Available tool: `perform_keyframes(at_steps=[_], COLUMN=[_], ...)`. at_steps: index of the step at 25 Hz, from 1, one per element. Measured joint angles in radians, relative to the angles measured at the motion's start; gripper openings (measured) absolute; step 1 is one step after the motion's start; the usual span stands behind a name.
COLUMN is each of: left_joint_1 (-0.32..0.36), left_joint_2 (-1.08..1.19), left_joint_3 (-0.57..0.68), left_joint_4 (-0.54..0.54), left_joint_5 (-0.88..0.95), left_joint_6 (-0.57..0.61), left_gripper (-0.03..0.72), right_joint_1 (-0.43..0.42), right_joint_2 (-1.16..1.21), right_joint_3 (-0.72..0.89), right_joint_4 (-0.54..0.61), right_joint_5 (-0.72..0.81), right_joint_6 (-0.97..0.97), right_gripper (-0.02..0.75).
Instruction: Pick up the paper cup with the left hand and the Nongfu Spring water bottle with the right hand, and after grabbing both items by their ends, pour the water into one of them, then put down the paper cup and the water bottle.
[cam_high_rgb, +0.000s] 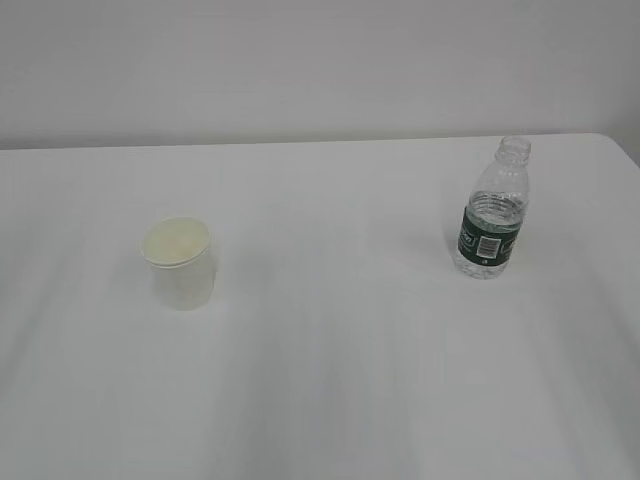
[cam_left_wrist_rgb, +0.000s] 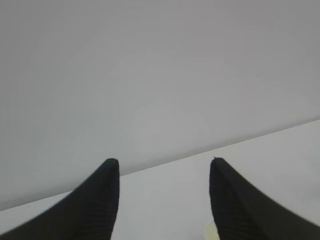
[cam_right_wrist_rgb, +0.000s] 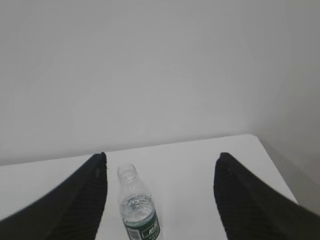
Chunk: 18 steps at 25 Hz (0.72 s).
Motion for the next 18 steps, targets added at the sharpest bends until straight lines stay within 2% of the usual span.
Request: perform_keyframes(at_steps=[7, 12, 18], left_joint_1=[-0.001, -0.002, -0.002], left_joint_2=[0.091, 0.165, 0.26], left_joint_3=[0.0, 0.051, 0.14], left_joint_4=[-0.017, -0.081, -0.094], left_joint_5=[-0.051, -0.17, -0.351], left_joint_6=[0.0, 0.0, 0.0], left_gripper=[0.397, 0.396, 0.396], right_joint_1=[0.0, 0.0, 0.0], right_joint_2=[0.009, 0.009, 0.009], right_joint_3=[0.056, 0.116, 0.182], right_joint_4=[0.009, 0.009, 0.005], right_joint_5=[-0.065, -0.13, -0.222], right_joint_6=[0.0, 0.0, 0.0], right_gripper=[0.512, 0.512, 0.512])
